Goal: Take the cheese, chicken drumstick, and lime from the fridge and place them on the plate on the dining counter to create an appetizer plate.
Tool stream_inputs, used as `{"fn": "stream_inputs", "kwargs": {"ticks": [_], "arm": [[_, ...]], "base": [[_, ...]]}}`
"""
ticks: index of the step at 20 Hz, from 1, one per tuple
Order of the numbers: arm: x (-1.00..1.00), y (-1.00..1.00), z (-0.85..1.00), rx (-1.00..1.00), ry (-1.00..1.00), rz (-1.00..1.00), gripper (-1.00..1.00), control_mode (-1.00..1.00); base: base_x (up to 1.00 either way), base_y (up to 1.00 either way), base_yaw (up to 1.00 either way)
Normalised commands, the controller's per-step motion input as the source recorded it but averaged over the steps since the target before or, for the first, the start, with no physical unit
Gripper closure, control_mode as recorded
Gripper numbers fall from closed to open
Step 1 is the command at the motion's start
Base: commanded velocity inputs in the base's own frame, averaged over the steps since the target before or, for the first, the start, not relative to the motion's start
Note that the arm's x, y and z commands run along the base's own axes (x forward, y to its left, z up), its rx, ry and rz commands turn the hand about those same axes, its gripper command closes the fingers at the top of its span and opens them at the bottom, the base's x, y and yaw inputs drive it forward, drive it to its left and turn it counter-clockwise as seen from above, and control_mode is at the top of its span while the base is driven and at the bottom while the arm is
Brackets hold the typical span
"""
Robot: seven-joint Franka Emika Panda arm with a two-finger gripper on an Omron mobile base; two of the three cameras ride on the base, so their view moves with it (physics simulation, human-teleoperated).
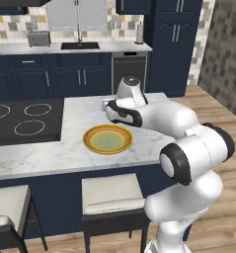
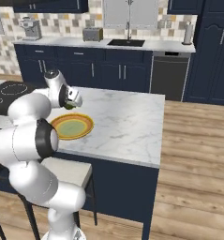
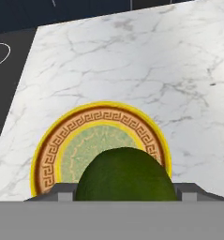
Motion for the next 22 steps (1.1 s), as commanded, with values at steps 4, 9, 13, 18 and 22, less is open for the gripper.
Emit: {"fn": "stream_inputs", "kwargs": {"ticks": [4, 9, 13, 18, 22], "arm": [[0.24, 0.15, -0.67, 0.0, 0.08, 0.0, 1.0, -1.0], [0.33, 0.15, -0.71, 0.0, 0.12, 0.0, 1.0, -1.0], [0.37, 0.16, -0.76, 0.0, 0.11, 0.0, 1.0, -1.0], [0.55, 0.22, -0.68, 0.0, 0.03, 0.0, 1.0, -1.0], [0.58, 0.22, -0.47, 0.0, 0.0, 0.0, -1.0, -1.0]], "base": [[0.0, 0.0, 0.0], [0.0, 0.0, 0.0], [0.0, 0.0, 0.0], [0.0, 0.0, 0.0], [0.0, 0.0, 0.0]]}}
